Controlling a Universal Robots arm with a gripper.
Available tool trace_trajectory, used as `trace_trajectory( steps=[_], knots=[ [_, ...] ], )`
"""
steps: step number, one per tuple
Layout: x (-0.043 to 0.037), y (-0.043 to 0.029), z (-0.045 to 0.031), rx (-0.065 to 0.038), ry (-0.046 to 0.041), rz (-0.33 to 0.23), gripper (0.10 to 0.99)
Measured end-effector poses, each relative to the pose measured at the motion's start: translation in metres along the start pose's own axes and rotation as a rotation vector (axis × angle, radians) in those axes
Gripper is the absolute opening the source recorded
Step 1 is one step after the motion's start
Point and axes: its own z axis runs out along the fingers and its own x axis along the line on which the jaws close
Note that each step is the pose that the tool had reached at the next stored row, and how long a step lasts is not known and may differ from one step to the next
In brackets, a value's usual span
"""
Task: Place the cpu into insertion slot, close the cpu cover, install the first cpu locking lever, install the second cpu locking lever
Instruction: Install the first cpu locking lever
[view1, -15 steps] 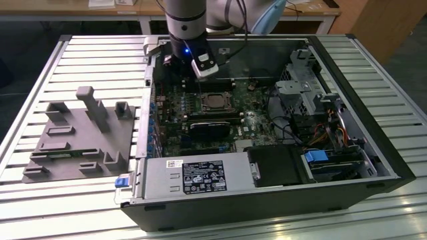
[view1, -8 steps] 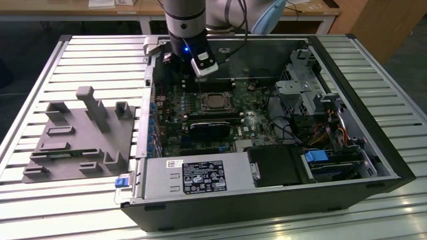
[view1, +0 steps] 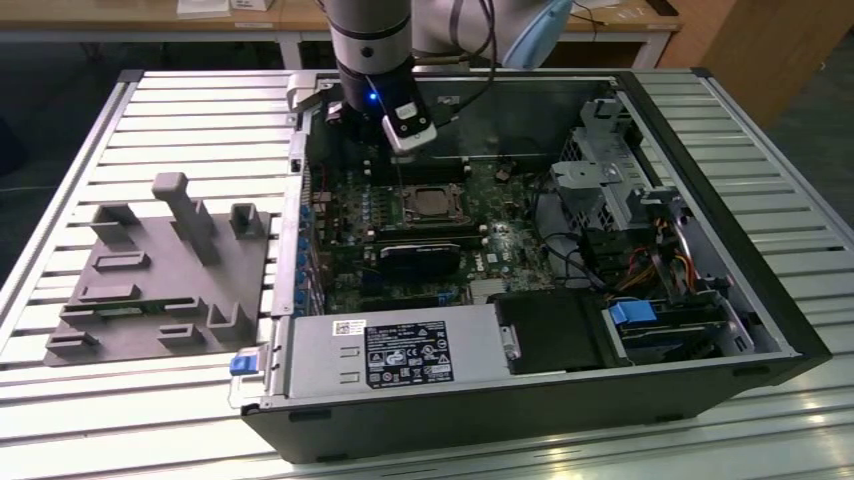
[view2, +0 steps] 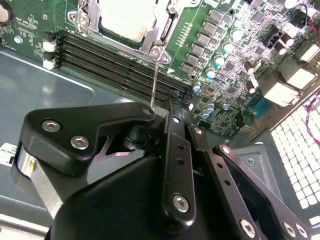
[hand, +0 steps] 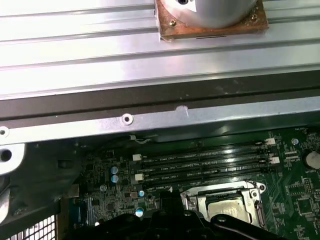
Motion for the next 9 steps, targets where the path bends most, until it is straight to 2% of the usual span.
trace_trajectory(
  steps=[5, 9],
  knots=[
    [-0.0047, 0.0006, 0.0003, 0.0, 0.0001, 0.0, 0.102],
    [-0.0122, 0.0015, 0.0008, 0.0, 0.0014, 0.0, 0.102]
  ],
)
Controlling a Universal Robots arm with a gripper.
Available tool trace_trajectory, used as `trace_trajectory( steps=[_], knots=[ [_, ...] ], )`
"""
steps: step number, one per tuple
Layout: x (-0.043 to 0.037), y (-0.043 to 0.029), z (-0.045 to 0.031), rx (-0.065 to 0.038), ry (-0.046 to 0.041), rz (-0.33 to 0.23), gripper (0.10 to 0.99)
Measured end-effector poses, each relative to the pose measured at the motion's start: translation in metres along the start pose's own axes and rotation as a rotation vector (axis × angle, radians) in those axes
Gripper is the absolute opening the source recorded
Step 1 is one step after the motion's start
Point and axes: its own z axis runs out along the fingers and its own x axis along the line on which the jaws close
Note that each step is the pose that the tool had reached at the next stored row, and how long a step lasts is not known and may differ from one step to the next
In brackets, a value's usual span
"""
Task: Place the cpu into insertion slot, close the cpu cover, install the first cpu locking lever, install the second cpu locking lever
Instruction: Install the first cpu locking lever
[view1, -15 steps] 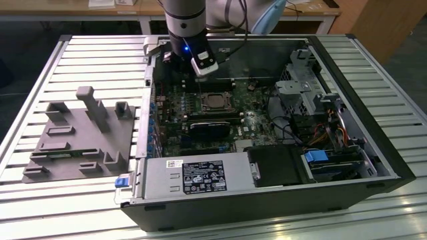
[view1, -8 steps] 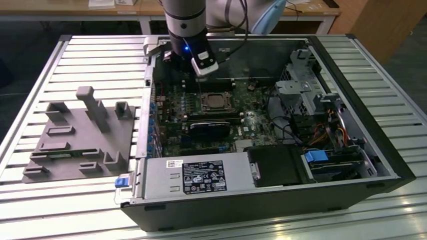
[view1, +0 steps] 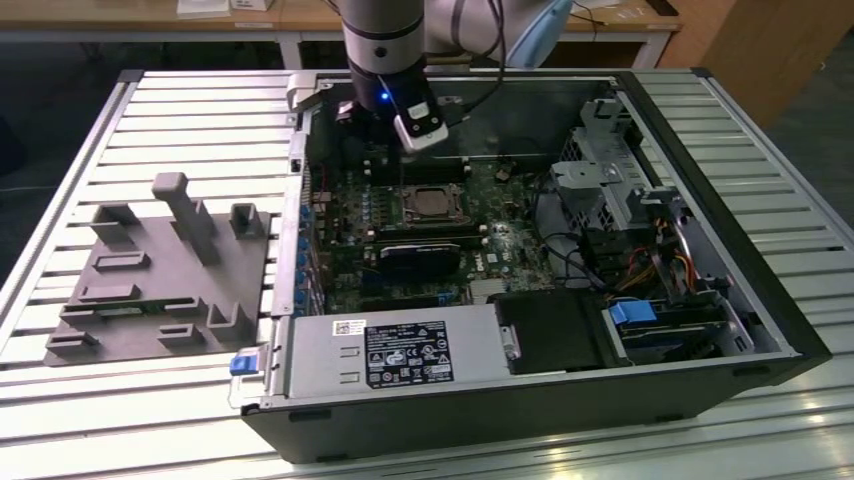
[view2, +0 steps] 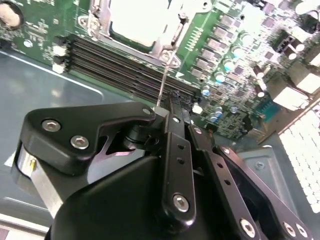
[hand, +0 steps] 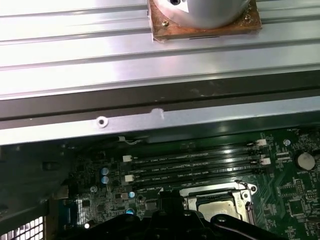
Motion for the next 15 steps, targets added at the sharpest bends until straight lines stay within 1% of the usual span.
trace_trajectory(
  steps=[12, 14, 15],
  knots=[
    [-0.0317, 0.0042, 0.002, 0.002, 0.0109, 0.002, 0.102],
    [-0.0357, 0.0047, 0.0023, 0.002, 0.0119, 0.003, 0.102],
    [-0.0362, 0.0047, 0.0024, 0.002, 0.0119, 0.003, 0.102]
  ],
)
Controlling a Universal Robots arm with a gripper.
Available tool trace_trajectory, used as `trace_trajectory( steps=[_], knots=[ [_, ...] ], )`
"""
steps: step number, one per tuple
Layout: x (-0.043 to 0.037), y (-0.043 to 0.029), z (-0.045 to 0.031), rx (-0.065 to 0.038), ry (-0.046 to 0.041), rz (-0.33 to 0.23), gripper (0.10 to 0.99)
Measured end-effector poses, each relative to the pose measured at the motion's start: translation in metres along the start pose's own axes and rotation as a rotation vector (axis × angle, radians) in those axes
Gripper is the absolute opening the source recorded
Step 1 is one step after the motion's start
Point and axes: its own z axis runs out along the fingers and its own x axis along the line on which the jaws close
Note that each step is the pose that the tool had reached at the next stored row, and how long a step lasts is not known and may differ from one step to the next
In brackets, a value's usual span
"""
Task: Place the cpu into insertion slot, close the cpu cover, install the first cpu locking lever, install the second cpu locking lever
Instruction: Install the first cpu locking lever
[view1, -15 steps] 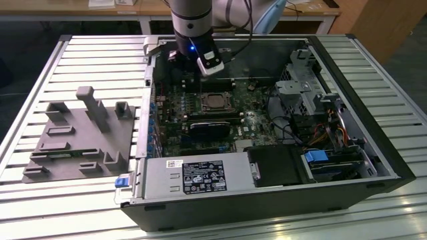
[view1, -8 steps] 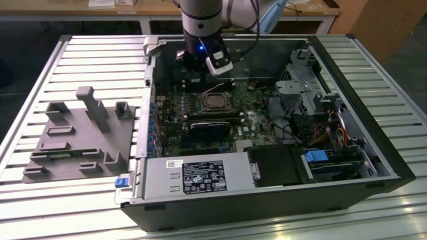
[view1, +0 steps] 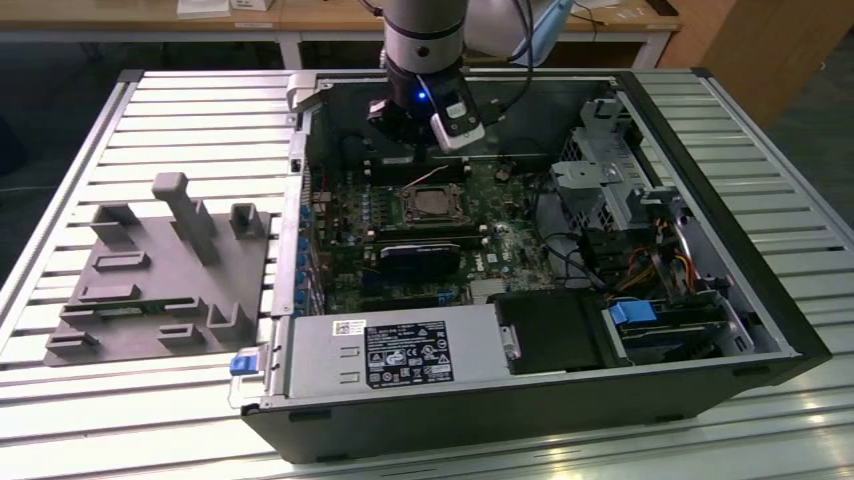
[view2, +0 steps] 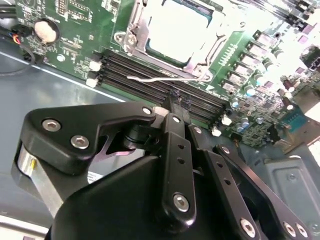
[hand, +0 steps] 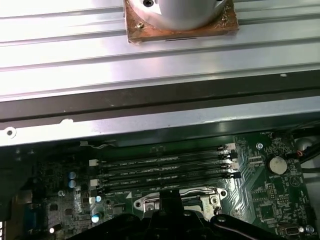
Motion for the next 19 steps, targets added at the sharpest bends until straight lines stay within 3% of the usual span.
trace_trajectory(
  steps=[2, 4, 19],
  knots=[
    [0.0, -0.0001, 0.0005, 0.0, -0.0017, 0.0, 0.102],
    [0.0002, -0.0004, 0.0016, -0.001, -0.0129, -0.003, 0.102],
    [0.0056, -0.003, 0.0098, -0.017, -0.1287, -0.029, 0.102]
  ],
)
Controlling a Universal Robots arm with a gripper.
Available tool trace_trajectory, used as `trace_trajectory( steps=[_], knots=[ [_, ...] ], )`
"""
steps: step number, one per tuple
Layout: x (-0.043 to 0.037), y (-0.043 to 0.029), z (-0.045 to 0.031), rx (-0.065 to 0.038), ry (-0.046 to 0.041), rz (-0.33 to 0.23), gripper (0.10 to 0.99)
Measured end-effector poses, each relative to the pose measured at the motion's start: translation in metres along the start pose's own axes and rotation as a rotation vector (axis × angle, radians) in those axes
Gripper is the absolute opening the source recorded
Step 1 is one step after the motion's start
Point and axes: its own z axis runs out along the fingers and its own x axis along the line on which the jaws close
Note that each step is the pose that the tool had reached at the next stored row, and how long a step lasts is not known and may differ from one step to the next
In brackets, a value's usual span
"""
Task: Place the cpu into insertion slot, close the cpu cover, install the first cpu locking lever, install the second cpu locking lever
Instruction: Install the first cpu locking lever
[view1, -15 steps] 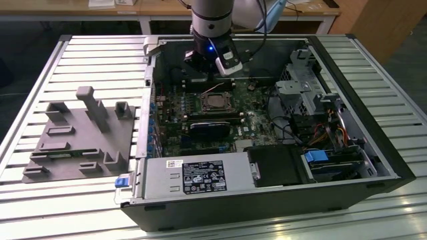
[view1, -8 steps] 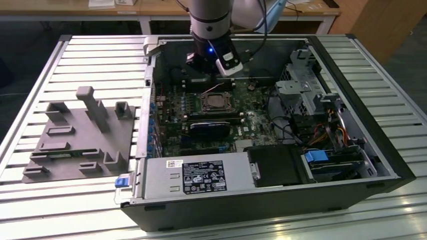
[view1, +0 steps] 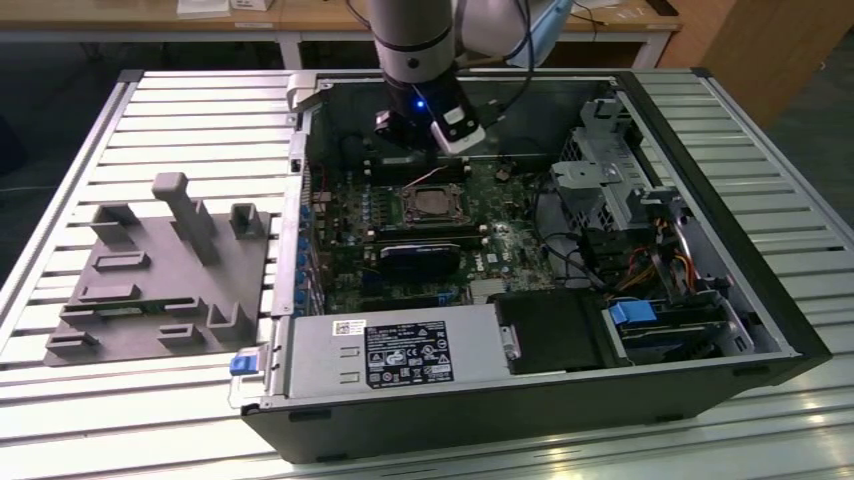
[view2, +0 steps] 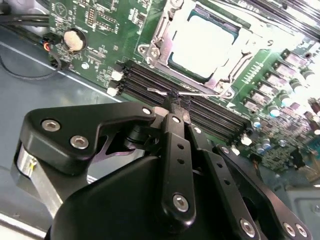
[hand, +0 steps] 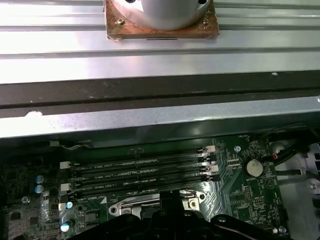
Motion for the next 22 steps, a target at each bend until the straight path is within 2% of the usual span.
trace_trajectory(
  steps=[2, 4, 13, 19, 22],
  knots=[
    [0.0011, -0.0006, 0.0015, -0.002, -0.0104, -0.002, 0.102],
    [0.0017, -0.0011, 0.0036, -0.003, -0.017, -0.004, 0.102],
    [0.0036, -0.004, 0.0154, -0.006, -0.0369, -0.008, 0.102],
    [0.0046, -0.0012, 0.0193, -0.005, -0.04, -0.009, 0.102],
    [0.0052, 0.0019, 0.0207, 0.002, -0.0406, -0.011, 0.102]
  ],
)
